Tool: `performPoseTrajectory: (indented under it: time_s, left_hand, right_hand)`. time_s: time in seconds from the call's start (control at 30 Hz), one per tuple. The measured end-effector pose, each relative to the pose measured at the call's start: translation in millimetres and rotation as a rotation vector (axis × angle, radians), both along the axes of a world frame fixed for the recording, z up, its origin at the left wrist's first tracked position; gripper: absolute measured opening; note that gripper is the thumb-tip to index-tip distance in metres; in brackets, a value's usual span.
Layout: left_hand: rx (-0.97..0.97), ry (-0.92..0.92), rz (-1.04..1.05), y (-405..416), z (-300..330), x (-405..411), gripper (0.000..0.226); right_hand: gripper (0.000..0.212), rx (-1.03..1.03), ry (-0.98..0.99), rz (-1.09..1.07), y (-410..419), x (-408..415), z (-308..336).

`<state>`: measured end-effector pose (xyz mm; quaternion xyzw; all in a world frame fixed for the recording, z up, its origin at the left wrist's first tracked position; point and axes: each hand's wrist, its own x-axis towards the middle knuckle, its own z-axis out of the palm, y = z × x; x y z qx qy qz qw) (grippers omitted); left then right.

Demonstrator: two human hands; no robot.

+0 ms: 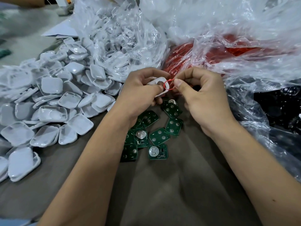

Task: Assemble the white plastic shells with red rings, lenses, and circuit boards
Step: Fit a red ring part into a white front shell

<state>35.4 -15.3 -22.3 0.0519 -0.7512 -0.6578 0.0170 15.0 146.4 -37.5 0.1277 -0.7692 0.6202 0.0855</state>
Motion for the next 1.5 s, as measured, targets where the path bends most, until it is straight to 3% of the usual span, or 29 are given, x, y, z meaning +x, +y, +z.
performPoseTrajectory:
  time_s: [0.33,0.87,1.03,1.17,1.23,1.37,1.5]
  left_hand:
    - [-0.01,0.031,-0.12,-13,6,1,0.012]
    - [-0.067,0.313,-0.151,-21,2,-2,0.009]
    - [0.044,0.354,-0.153,-18,4,-1,0.011]
    - [0.08,0.3,-0.129,-16,3,-1,0.014]
    - [0.111,0.288,-0.129,-14,2,-1,0.016]
    - [0.201,0.263,-0.119,-11,3,-1,0.013]
    - [0.202,0.209,-0.087,-11,1,-2,0.011]
  right_hand:
    - [0.004,0.191,0.311,-0.071,1,6,6]
    - [0.005,0.142,0.337,-0.115,1,6,2]
    - [0.014,0.021,0.198,-0.054,1,3,-1]
    - [0.016,-0.423,-0.168,0.118,-7,8,1]
    - [0.022,-0.544,-0.274,0.142,-8,8,2]
    - [0.016,-0.559,-0.307,0.161,-6,7,5]
    - [0.01,-0.549,-0.195,0.181,-6,11,8]
